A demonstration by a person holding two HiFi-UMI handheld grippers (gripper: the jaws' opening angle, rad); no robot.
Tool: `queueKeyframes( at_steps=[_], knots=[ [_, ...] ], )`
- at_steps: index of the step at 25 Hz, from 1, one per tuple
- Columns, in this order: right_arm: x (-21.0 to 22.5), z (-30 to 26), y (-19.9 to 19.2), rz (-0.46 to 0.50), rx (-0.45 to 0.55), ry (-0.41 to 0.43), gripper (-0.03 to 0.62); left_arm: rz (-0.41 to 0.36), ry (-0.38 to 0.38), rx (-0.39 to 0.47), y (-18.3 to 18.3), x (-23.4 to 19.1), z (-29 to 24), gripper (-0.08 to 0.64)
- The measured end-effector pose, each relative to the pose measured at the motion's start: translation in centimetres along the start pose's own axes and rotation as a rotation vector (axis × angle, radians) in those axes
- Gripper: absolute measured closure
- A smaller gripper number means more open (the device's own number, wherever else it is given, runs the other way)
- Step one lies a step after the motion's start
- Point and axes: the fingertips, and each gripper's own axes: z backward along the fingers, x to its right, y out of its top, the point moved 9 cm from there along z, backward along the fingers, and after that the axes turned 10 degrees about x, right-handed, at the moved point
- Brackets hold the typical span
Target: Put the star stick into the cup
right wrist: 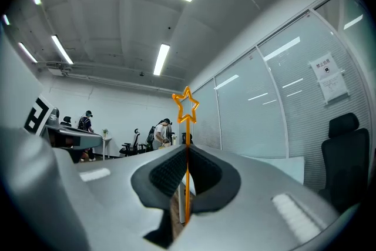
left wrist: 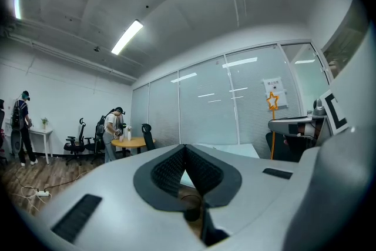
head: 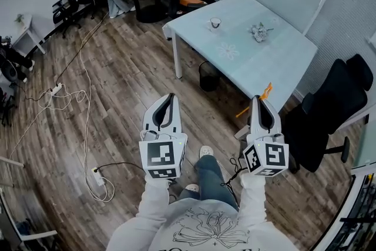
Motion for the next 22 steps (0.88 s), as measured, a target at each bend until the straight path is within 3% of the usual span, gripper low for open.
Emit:
queueKeyframes(
  at_steps=[22],
  knots=[
    [11.4, -26.9, -5.3, -0.055, 0.063, 0.115, 0.577, -0.031, 0.124, 0.021, -1.8, -2.5, -26.3, 0.554]
  ],
)
